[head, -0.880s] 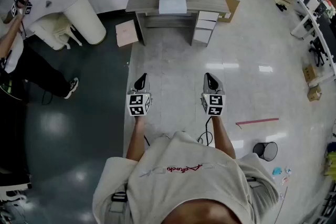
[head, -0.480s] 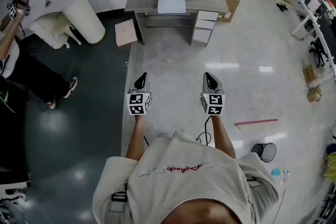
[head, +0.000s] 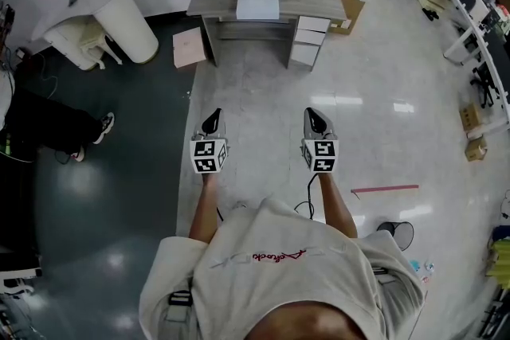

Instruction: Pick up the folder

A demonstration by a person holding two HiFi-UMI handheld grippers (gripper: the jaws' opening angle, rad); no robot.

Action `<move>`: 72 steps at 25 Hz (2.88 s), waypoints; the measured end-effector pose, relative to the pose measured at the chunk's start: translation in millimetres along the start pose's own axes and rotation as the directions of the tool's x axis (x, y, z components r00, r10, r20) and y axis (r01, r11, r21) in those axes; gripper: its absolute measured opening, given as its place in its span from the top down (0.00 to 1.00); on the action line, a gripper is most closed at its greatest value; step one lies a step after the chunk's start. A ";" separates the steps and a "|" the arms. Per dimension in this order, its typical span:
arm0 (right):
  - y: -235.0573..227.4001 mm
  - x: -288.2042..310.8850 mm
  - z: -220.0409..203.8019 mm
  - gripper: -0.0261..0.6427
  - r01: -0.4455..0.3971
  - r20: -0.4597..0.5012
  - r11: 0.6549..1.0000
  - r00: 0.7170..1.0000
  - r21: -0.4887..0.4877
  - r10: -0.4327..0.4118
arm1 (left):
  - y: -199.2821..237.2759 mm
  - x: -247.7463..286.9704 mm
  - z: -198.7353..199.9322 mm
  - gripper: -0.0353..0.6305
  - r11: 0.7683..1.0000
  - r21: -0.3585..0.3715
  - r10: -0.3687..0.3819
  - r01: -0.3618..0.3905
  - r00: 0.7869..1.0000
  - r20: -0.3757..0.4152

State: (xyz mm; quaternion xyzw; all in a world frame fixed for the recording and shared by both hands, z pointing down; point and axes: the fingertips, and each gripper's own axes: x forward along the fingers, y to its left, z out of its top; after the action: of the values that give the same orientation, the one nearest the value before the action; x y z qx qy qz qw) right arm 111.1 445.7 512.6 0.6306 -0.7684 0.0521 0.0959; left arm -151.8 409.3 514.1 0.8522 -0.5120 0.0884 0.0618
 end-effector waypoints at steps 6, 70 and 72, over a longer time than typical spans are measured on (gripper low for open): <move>-9.4 -3.5 -7.7 0.95 -0.017 -0.011 1.000 1.000 0.000 0.017 | -13.6 2.9 -2.9 0.95 1.000 -0.002 0.006 -0.006 1.000 -0.011; -37.4 386.6 64.3 0.95 0.036 -0.067 0.999 0.997 -0.015 -0.037 | 209.9 350.9 44.0 0.95 0.992 -0.096 -0.085 0.082 0.996 -0.035; -40.9 397.1 67.2 0.95 0.051 -0.064 0.999 0.997 -0.009 -0.051 | 212.9 362.9 48.2 0.95 0.991 -0.087 -0.102 0.099 0.994 -0.035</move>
State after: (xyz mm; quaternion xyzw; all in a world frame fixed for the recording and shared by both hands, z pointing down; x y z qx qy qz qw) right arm 71.7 43.3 529.9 0.6477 -0.7487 0.0670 0.1239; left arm -168.7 -12.5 547.8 0.8716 -0.4703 0.0799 0.1126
